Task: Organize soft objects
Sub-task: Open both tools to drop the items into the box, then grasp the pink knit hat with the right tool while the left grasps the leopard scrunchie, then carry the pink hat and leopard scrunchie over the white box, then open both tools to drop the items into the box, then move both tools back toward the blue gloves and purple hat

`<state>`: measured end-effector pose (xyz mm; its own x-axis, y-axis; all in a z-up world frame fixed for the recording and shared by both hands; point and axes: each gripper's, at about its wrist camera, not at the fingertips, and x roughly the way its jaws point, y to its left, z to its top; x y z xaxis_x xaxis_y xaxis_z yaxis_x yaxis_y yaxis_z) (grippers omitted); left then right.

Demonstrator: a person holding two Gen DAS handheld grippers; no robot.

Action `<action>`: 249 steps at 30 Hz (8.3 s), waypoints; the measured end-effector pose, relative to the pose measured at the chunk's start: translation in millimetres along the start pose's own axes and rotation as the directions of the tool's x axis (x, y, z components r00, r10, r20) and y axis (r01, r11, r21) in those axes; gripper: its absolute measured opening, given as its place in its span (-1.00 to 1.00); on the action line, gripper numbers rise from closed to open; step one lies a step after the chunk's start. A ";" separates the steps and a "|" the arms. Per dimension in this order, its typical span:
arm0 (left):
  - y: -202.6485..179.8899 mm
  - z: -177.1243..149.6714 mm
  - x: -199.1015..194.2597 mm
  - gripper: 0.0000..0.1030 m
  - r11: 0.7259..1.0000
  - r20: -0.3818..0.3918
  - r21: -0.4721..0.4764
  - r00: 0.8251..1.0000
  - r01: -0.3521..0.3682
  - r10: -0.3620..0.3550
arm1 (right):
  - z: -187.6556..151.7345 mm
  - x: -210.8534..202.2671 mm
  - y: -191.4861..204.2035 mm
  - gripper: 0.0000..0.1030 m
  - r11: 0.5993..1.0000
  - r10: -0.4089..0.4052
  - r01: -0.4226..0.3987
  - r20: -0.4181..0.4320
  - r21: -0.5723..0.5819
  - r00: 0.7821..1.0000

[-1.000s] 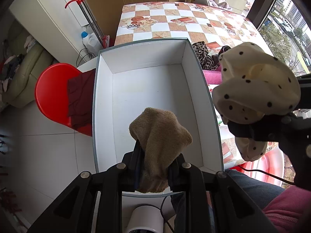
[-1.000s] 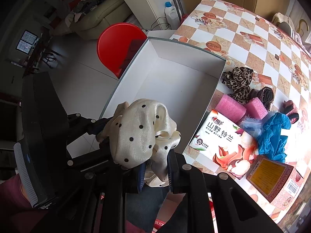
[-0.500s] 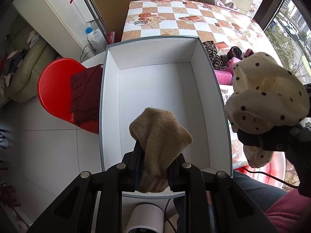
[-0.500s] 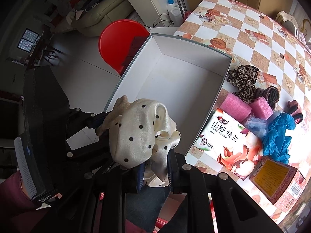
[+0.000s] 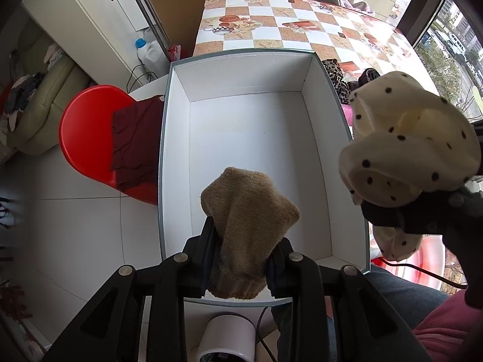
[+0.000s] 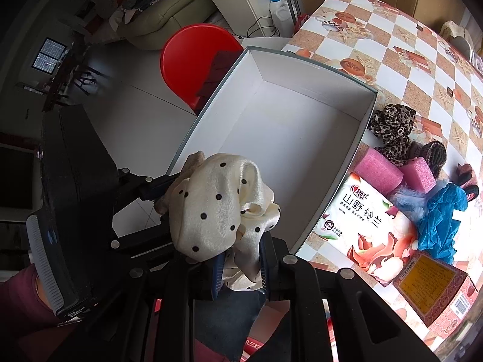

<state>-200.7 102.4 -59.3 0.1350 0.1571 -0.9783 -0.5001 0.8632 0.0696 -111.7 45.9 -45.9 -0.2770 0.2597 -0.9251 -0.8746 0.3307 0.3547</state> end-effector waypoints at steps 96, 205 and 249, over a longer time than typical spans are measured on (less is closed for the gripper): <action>-157.7 132.0 -28.3 -0.16 0.915 -0.002 0.370 0.985 0.161 -0.173 | -53.8 -116.2 -215.2 -0.23 0.837 -0.198 0.069 0.184 0.542 0.963; -36.7 28.6 -34.1 -0.14 0.989 0.005 0.053 0.990 0.137 -0.138 | -0.6 -26.8 -51.0 -0.23 0.976 -0.130 0.129 -0.007 0.174 0.992; 12.4 56.9 -34.5 0.99 0.983 0.127 -0.121 0.985 0.136 -0.121 | 49.7 -60.9 -74.6 0.76 0.969 -0.012 -0.007 0.073 0.248 0.997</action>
<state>-162.9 135.0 -13.6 0.3017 0.1113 -0.9469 -0.5770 0.8119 -0.0884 -9.8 50.4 -9.3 -0.2370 0.3210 -0.9169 -0.7464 0.5440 0.3833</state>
